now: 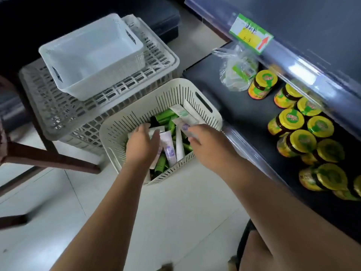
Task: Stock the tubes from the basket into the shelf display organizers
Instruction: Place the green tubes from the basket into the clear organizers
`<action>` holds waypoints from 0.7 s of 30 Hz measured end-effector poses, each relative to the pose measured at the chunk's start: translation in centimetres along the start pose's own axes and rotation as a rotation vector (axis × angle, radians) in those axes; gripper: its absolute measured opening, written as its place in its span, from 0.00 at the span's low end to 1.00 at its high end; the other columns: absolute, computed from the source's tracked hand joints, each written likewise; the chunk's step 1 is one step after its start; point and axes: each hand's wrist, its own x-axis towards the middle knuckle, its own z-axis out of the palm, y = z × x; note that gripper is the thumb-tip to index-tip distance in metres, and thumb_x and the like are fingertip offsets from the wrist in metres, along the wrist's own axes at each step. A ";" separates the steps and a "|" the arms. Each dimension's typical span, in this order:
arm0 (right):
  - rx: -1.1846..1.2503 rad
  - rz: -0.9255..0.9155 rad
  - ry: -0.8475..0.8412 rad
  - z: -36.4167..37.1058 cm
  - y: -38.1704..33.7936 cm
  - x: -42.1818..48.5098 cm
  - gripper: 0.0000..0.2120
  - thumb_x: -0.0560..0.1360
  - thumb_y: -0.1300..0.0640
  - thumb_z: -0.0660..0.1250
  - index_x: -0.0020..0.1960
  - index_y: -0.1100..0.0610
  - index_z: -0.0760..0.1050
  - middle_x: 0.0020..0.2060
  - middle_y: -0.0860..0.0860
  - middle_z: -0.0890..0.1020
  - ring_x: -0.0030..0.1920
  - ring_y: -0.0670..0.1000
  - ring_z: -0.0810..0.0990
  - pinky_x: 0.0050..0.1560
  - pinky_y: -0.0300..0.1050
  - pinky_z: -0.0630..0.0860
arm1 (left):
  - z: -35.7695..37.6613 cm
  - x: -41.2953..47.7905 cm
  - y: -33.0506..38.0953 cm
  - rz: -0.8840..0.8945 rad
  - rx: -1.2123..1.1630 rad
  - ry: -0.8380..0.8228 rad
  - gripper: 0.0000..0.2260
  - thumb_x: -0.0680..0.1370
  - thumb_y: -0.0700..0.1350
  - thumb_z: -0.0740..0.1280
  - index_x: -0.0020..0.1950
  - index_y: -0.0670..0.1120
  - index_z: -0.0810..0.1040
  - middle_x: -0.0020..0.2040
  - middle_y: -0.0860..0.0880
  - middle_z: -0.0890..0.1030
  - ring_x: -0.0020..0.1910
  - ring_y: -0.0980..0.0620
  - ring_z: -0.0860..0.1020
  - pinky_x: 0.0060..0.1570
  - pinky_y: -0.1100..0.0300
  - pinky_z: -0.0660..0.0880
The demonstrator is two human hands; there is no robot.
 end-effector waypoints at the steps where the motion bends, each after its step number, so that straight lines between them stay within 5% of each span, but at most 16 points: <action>1: -0.003 -0.024 -0.008 0.9 0.0 1.3 0.16 0.81 0.56 0.58 0.68 0.51 0.74 0.53 0.50 0.80 0.51 0.55 0.79 0.50 0.51 0.78 | 0.6 1.6 0.1 -0.010 -0.014 0.005 0.20 0.82 0.56 0.60 0.68 0.45 0.75 0.62 0.45 0.80 0.60 0.44 0.78 0.57 0.49 0.77; 5: 0.000 0.001 -0.093 3.7 0.2 6.1 0.16 0.80 0.61 0.56 0.63 0.56 0.76 0.50 0.52 0.80 0.48 0.56 0.79 0.43 0.47 0.74 | 3.3 7.1 -0.2 -0.040 0.002 -0.045 0.17 0.78 0.56 0.56 0.57 0.46 0.76 0.50 0.44 0.81 0.48 0.42 0.79 0.43 0.52 0.76; 8: 0.093 0.037 -0.174 5.3 0.8 8.9 0.14 0.80 0.63 0.56 0.62 0.61 0.76 0.53 0.56 0.81 0.51 0.58 0.79 0.47 0.50 0.78 | 4.8 10.2 -0.1 -0.042 0.050 -0.097 0.16 0.81 0.51 0.60 0.67 0.47 0.74 0.59 0.45 0.80 0.55 0.42 0.78 0.54 0.49 0.77; 11: 0.077 0.011 -0.233 6.7 1.2 11.0 0.13 0.77 0.68 0.57 0.56 0.62 0.76 0.49 0.55 0.77 0.48 0.58 0.77 0.40 0.46 0.74 | 6.3 12.4 -0.8 -0.044 0.109 -0.130 0.18 0.81 0.48 0.63 0.70 0.47 0.74 0.63 0.42 0.79 0.60 0.39 0.77 0.60 0.47 0.76; 16: -0.088 -0.120 -0.359 9.7 1.8 13.0 0.17 0.77 0.67 0.60 0.65 0.58 0.73 0.60 0.56 0.77 0.56 0.58 0.77 0.50 0.49 0.73 | 8.6 13.5 -1.3 -0.050 0.309 -0.132 0.16 0.74 0.53 0.66 0.60 0.49 0.79 0.62 0.44 0.79 0.59 0.39 0.76 0.55 0.46 0.79; 21: -0.302 -0.191 -0.383 11.3 2.0 14.7 0.18 0.77 0.60 0.64 0.66 0.55 0.75 0.66 0.54 0.69 0.67 0.58 0.69 0.62 0.53 0.70 | 9.7 13.2 -1.4 -0.101 0.342 -0.087 0.17 0.76 0.48 0.70 0.66 0.50 0.78 0.68 0.46 0.74 0.67 0.41 0.71 0.63 0.47 0.74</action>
